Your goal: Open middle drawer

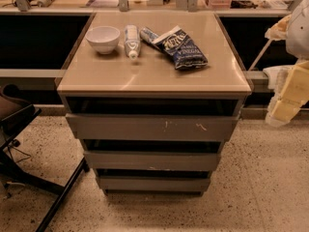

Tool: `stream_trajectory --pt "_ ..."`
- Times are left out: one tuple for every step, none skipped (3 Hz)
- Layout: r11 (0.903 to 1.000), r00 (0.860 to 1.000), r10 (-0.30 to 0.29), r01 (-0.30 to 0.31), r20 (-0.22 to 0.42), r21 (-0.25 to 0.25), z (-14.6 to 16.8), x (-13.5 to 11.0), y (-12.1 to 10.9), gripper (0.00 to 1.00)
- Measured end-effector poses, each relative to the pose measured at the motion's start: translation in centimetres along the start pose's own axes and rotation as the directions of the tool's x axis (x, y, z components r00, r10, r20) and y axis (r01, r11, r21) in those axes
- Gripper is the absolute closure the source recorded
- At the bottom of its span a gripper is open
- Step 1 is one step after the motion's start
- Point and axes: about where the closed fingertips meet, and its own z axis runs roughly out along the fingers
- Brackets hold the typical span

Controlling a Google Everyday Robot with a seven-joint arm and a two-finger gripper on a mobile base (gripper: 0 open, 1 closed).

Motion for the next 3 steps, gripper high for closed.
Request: stream_trajectory --pt "1.0 1.0 0.0 0.0 0.0 0.0 0.0 0.0 0.0 0.0" --pt "0.9998 1.0 -0.003 0.004 0.026 -0.018 1.6 -0.3 0.9 0.0" --pt "0.9985 0.994 0.002 0.004 0.113 -0.055 5.4 -2.1 4.0 0.0"
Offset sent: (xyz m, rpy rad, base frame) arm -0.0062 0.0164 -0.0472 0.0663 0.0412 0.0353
